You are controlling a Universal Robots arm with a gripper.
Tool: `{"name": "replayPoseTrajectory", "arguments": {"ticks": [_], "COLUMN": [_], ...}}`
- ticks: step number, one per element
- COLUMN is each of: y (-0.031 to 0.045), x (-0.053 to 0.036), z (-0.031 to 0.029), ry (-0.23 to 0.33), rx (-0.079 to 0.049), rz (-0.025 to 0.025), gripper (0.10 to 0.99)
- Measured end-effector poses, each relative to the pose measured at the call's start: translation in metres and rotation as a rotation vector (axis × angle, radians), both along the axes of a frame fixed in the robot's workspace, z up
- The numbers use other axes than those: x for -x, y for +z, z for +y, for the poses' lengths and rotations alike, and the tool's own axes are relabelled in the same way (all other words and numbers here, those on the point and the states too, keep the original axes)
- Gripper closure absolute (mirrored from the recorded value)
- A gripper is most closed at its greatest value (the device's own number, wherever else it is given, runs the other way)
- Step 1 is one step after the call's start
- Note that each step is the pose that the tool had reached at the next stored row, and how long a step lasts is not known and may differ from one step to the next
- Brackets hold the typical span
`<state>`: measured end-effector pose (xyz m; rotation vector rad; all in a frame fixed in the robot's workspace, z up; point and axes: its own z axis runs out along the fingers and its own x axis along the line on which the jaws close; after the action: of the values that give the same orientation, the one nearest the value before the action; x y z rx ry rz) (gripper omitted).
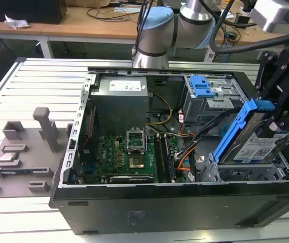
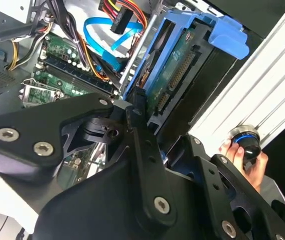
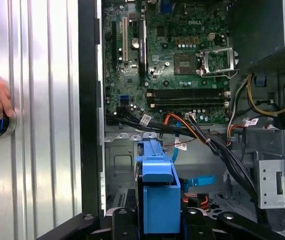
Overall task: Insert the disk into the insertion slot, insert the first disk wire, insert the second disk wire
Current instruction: 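Insert the disk into the insertion slot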
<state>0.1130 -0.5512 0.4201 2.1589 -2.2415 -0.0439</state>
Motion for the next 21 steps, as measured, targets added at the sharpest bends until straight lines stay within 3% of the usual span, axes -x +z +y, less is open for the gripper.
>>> {"name": "replayPoseTrajectory", "arguments": {"ticks": [12, 17, 19, 21], "y": [-0.0303, -0.0310, -0.0311, -0.0311], "x": [0.0000, 0.0000, 0.0000, 0.0000], "z": [0.0000, 0.0000, 0.0000, 0.0000], "ry": [0.000, 0.000, 0.000, 0.000], "rx": [0.000, 0.000, 0.000, 0.000], "rz": [0.0001, 0.0001, 0.0001, 0.0000], "gripper": [0.722, 0.722, 0.647, 0.647]}}
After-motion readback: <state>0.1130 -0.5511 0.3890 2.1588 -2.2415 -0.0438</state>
